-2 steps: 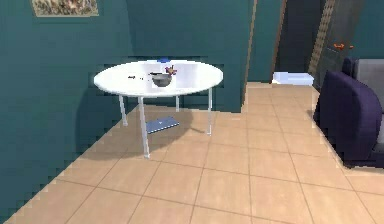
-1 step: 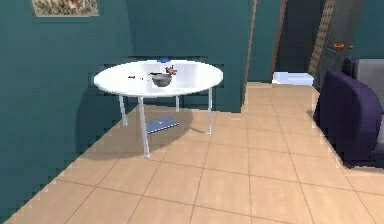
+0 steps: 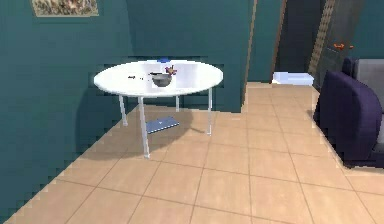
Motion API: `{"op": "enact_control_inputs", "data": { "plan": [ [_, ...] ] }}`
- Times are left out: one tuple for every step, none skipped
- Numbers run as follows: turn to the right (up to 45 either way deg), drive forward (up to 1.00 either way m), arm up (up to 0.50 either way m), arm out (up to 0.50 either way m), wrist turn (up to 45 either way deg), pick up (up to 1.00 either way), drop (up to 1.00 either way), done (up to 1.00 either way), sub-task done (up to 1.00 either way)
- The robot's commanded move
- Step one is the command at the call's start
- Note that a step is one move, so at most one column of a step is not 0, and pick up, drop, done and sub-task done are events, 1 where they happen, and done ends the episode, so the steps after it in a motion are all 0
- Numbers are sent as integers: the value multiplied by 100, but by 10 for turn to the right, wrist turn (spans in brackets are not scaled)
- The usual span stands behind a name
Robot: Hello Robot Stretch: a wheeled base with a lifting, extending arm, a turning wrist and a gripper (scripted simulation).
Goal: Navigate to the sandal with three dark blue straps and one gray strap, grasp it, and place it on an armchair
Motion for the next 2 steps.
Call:
{"op": "enact_control_inputs", "data": {
  "plan": [
    [0, 0, 0, 0, 0, 0, 100, 0, 0],
    [0, 0, 0, -10, 0, 0, 0, 0, 0]
  ]
}}
